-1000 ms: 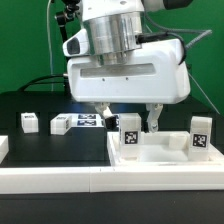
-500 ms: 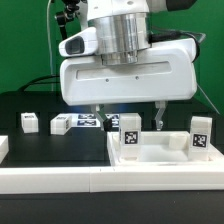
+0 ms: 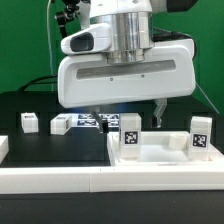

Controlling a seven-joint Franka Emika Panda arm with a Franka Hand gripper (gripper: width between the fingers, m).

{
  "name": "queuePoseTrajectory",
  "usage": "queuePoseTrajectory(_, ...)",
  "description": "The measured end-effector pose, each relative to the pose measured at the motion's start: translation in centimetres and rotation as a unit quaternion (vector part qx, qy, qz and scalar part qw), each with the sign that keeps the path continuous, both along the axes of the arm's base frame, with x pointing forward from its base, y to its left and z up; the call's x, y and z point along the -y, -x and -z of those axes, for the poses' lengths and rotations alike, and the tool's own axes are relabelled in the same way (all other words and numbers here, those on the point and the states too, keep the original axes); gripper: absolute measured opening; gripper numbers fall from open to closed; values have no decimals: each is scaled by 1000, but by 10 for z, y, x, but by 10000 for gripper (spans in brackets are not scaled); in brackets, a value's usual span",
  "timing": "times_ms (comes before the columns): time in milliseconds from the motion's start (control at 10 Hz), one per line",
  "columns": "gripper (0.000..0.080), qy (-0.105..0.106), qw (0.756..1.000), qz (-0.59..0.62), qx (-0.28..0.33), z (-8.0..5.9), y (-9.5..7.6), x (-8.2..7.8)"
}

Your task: Assemble square table

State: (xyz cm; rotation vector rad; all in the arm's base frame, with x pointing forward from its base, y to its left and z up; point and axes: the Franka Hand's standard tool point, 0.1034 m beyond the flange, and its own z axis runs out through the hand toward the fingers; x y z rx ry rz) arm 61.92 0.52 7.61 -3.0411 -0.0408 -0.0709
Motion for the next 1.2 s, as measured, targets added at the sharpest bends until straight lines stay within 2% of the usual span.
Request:
queuePoseTrajectory(100, 649, 1, 1000, -22, 2, 0, 0, 1)
queuePoseTrajectory(200, 519, 0, 1000, -17, 2, 0, 0, 1)
queuePoseTrajectory(300, 519, 0, 1000, -17, 2, 0, 0, 1)
queuePoseTrajectory(400, 382, 0, 1000, -11, 1, 0, 0, 1)
queuePoseTrajectory(500, 287, 0, 1000, -3, 0, 0, 0, 2)
queuePoseTrajectory(600, 287, 0, 1000, 1, 0, 0, 0, 2)
queuePoseTrajectory(900, 288, -6, 994, 112, -9, 0, 0, 2)
queuePoseTrajectory(1200, 288, -11, 970, 244, -11, 1, 1, 2)
